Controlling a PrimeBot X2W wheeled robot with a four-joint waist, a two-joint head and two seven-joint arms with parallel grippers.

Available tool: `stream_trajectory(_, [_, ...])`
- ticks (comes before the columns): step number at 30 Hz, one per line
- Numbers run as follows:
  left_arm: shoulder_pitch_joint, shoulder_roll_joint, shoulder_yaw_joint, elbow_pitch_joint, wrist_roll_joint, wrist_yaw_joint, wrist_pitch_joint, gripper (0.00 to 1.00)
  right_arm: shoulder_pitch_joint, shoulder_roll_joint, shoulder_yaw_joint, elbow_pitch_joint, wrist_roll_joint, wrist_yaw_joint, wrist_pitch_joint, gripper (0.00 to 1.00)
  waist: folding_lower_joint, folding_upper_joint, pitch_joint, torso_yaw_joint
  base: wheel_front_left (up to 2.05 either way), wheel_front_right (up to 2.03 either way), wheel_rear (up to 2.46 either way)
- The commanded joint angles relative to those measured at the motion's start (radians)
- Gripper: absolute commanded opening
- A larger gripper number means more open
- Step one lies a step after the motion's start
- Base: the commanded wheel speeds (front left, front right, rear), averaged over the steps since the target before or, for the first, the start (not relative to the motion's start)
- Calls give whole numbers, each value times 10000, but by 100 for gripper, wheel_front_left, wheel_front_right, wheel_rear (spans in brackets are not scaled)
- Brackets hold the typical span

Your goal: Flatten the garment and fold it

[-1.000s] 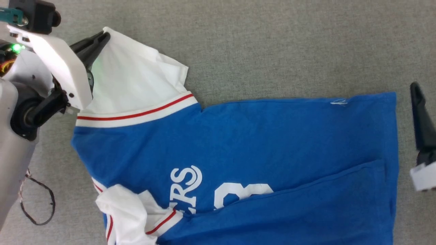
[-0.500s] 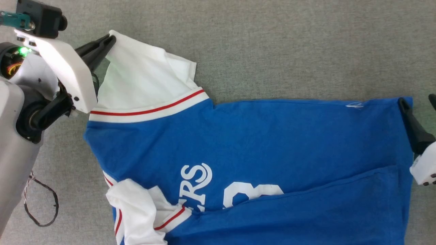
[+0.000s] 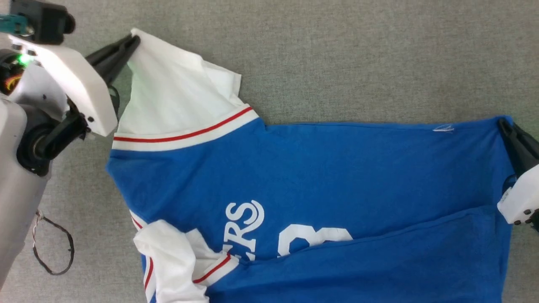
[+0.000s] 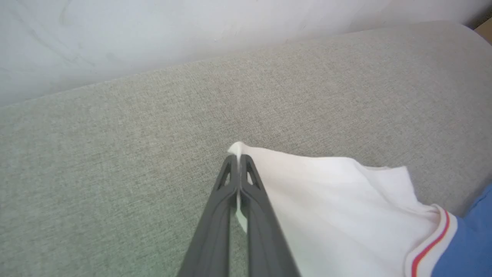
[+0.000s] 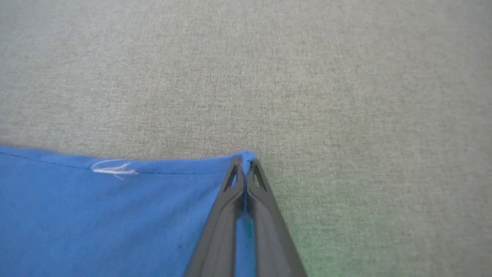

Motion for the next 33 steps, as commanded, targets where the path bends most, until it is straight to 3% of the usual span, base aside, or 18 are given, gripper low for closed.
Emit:
stream_trajectory(1, [-8,7,121,-19,-6,-62,-239,0,-95,-11,-52,-58,-14,-11,-163,0,-1,0,-159,-20,0,0,0])
stream_trajectory(7, [786,219,554,-498,-144,-55,-1362,0,282,-22,-376,-117,55,-11,-601,0,-1,0,-961,2,0,0,0])
stream_trajectory(14, [2808,630,1073,-1756,-487,79,-2589,0,1332,176,-759,-149,300,-11,-999,0,-1,0,-2190,191,0,0,0])
stream_trajectory(22, [5592,1025,1069,-3574,-253,836,-3468,0,2654,318,-765,-66,470,-11,-1481,0,-1,0,-3314,414,0,0,0])
stream_trajectory(33, [9298,876,857,-4976,-712,2015,-4306,0,4099,541,-666,255,864,-11,-2061,0,-1,0,-3973,542,0,0,0])
